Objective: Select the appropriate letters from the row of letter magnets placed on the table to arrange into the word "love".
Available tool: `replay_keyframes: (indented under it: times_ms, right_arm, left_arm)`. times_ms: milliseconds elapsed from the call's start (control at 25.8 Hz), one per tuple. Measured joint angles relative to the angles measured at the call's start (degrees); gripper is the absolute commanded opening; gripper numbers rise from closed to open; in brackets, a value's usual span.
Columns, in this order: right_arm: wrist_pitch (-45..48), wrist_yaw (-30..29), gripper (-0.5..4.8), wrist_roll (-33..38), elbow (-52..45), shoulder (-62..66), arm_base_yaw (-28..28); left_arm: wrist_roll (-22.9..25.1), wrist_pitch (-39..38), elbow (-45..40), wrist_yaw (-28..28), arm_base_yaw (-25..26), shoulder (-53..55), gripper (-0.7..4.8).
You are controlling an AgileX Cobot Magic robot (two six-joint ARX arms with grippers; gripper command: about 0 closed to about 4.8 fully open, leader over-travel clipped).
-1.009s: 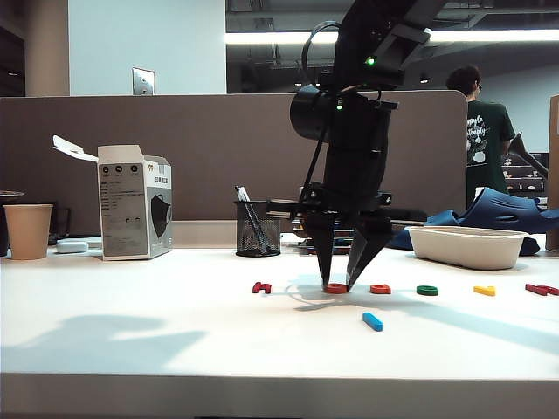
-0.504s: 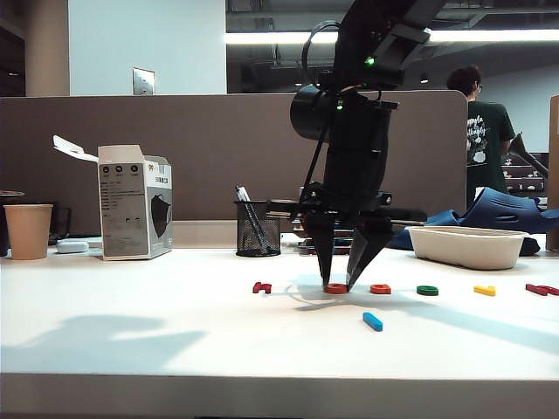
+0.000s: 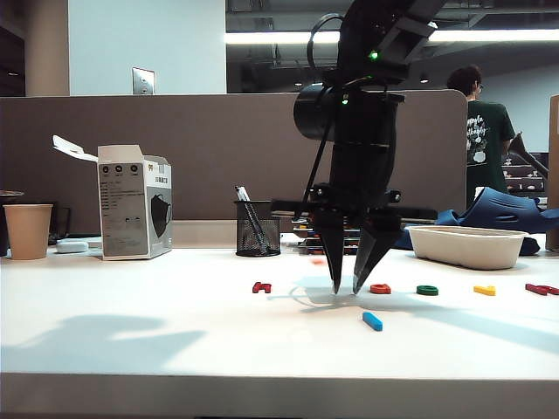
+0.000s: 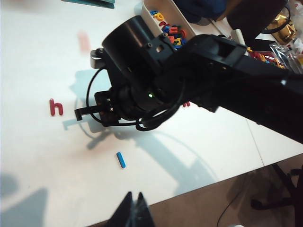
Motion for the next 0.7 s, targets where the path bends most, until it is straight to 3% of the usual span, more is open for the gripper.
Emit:
replay_keyframes:
  times_ms: [272, 698]
  right_arm:
    - [-1.1, -0.6, 1.03, 0.4, 0.1, -0.9, 0.0]
    - [-6.7, -7.4, 1.04, 0.9, 1.8, -0.9, -0.3]
  left_arm:
    - [0.0, 0.0, 0.0, 0.0, 0.0, 0.0, -0.04]
    - [0.0, 0.0, 0.0, 0.0, 0.0, 0.0, -0.04]
